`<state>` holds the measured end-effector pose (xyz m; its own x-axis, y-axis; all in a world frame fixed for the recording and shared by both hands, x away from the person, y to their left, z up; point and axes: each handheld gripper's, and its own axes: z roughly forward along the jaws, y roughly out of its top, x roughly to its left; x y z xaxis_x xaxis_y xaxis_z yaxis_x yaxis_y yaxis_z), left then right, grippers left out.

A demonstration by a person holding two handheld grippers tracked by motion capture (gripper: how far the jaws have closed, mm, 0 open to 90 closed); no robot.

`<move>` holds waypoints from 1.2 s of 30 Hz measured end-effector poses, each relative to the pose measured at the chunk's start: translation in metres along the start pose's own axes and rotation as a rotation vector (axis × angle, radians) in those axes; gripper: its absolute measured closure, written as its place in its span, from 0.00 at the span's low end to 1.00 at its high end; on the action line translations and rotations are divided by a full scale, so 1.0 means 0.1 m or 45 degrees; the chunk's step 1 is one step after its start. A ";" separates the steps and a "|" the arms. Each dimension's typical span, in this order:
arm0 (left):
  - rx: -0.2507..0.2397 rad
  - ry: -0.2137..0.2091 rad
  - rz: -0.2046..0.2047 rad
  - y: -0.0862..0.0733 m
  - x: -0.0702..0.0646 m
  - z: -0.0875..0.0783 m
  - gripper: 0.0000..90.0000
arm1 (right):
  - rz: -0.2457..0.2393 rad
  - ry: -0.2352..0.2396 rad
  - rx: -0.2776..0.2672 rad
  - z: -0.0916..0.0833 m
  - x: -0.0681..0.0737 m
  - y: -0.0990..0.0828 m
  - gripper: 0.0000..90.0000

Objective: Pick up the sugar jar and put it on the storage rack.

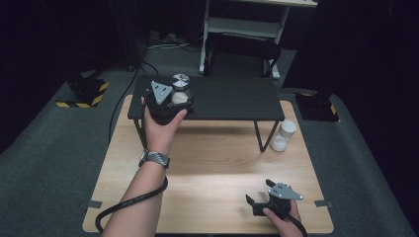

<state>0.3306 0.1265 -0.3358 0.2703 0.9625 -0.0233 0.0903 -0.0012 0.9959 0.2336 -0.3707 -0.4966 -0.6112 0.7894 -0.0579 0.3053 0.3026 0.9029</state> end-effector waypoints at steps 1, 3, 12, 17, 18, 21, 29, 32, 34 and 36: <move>-0.005 -0.006 0.007 -0.01 0.01 -0.03 0.01 | -0.001 0.000 0.000 0.00 0.00 0.00 0.01; -0.006 -0.003 0.009 -0.01 0.01 -0.06 0.01 | -0.006 0.001 0.000 0.00 0.00 0.00 0.01; -0.001 -0.015 0.042 -0.14 0.04 -0.24 0.01 | -0.013 -0.002 0.000 0.00 0.01 0.00 0.01; -0.007 -0.022 0.053 -0.25 0.07 -0.37 0.01 | -0.010 0.001 0.001 0.00 0.01 0.00 0.01; -0.013 -0.025 0.045 -0.27 0.08 -0.40 0.01 | -0.009 0.001 0.001 0.00 0.00 0.00 0.01; -0.027 -0.042 0.054 -0.33 0.09 -0.51 0.01 | -0.013 -0.002 -0.001 0.00 0.01 0.00 0.01; -0.050 -0.072 0.050 -0.49 0.10 -0.71 0.01 | -0.018 -0.006 0.001 0.00 0.02 0.00 0.01; -0.047 -0.077 0.047 -0.55 0.09 -0.76 0.01 | -0.020 -0.006 0.002 0.00 0.03 0.00 0.01; -0.045 -0.084 0.033 -0.61 0.10 -0.82 0.01 | -0.021 -0.005 0.003 0.00 0.03 0.00 0.01; -0.044 -0.090 0.028 -0.68 0.10 -0.88 0.01 | -0.021 -0.003 0.003 0.00 0.02 0.00 0.01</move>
<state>0.2433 0.1603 -0.3958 0.3390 0.9408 -0.0062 0.0510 -0.0118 0.9986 0.2322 -0.3690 -0.4965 -0.6142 0.7857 -0.0740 0.2971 0.3170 0.9007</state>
